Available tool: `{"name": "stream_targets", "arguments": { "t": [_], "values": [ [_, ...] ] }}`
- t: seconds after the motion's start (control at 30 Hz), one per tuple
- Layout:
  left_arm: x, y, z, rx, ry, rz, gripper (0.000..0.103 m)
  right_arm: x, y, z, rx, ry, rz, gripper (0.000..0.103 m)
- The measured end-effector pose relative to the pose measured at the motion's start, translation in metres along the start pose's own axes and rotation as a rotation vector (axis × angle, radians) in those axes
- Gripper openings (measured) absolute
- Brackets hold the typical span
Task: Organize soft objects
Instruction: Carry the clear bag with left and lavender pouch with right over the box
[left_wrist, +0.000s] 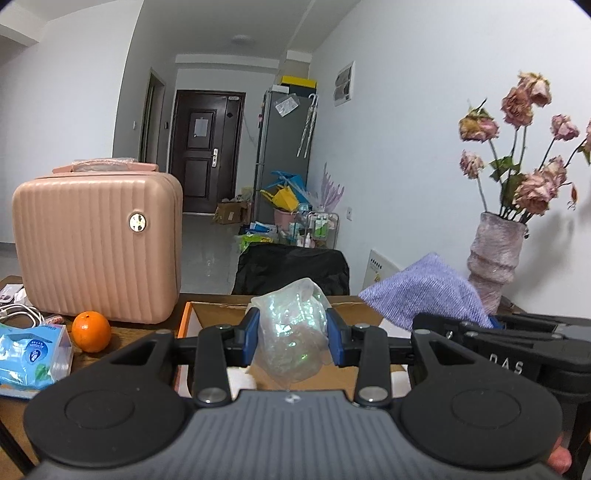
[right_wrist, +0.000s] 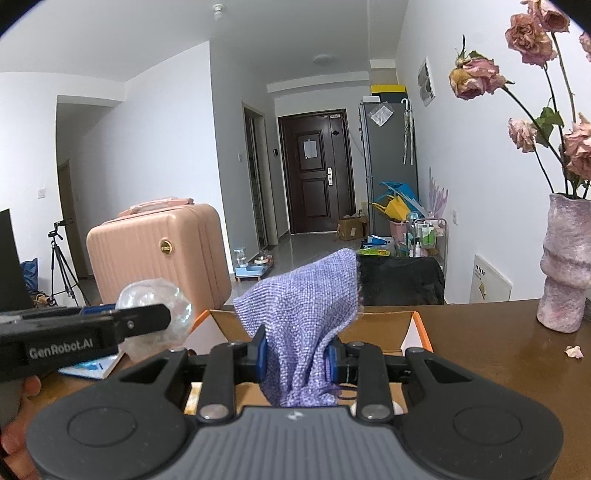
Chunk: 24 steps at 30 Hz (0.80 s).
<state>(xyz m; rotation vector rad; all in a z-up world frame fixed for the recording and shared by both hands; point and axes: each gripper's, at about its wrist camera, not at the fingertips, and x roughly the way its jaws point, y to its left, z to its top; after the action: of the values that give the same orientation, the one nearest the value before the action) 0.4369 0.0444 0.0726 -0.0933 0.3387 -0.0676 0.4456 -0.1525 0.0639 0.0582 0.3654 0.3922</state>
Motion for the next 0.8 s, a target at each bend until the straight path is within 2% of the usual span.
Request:
{"name": "stream_targets", "arguments": {
  "t": [0.5, 0.8],
  "values": [
    [0.056, 0.006, 0.002, 0.027, 0.075, 0.093, 0.038, 0.053, -0.002, 0.009, 0.019, 0.064, -0.055, 0.028],
    [0.083, 0.010, -0.004, 0.028, 0.119, 0.142, 0.038, 0.073, -0.002, 0.009, 0.025, 0.072, -0.113, 0.028]
  ]
}}
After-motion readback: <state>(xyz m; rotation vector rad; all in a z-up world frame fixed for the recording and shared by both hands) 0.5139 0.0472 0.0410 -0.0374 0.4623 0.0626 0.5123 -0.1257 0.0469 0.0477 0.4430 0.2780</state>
